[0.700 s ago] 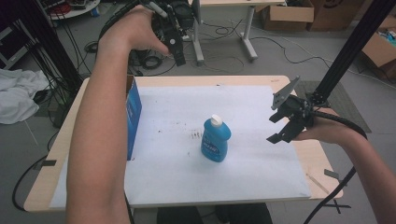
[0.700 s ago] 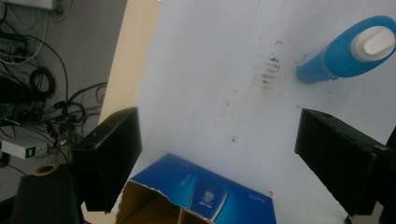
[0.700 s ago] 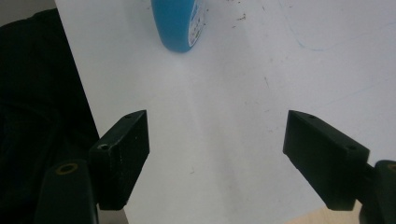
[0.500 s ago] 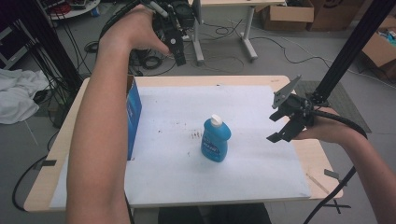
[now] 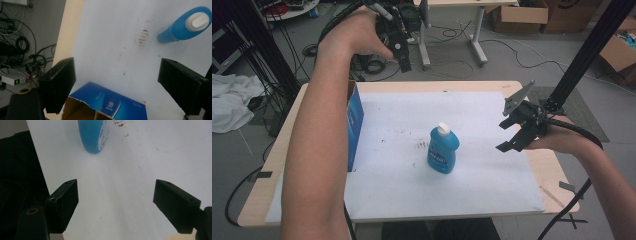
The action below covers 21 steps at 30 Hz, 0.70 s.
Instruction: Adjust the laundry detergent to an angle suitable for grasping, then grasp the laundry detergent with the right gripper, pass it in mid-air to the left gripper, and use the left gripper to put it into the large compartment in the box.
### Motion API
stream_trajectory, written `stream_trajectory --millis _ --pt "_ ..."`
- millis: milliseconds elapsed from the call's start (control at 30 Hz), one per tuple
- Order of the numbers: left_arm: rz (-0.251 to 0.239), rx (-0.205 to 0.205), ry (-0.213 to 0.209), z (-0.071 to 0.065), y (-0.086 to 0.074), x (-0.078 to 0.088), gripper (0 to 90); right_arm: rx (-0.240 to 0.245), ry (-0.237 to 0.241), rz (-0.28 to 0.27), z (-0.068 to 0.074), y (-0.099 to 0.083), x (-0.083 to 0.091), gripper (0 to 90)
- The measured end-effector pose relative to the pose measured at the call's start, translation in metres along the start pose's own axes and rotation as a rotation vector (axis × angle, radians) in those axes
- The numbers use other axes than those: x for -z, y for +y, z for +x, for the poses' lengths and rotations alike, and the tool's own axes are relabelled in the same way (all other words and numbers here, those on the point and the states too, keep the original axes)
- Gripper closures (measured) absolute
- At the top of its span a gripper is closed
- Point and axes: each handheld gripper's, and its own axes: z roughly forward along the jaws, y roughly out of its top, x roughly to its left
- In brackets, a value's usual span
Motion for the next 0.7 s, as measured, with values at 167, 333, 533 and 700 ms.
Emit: stream_trajectory --millis 167,333,533,700 --pt "0.000 -0.006 -0.004 -0.0005 -0.0016 -0.0014 15.5 -0.008 -0.004 -0.013 -0.0005 0.0003 0.0006 19.0" --pt "-0.013 0.006 -0.001 0.0009 -0.0014 0.0006 15.4 -0.008 -0.002 -0.017 0.0016 -0.0001 0.0013 19.0" --pt "-0.015 -0.006 -0.002 -0.0010 0.0004 0.0017 15.4 -0.016 -0.013 -0.050 0.0024 -0.0022 0.0043 18.0" --pt "-0.010 -0.006 -0.016 -0.0018 -0.0022 -0.0016 15.4 -0.027 -0.027 -0.103 0.0035 -0.0043 0.0050 17.9"
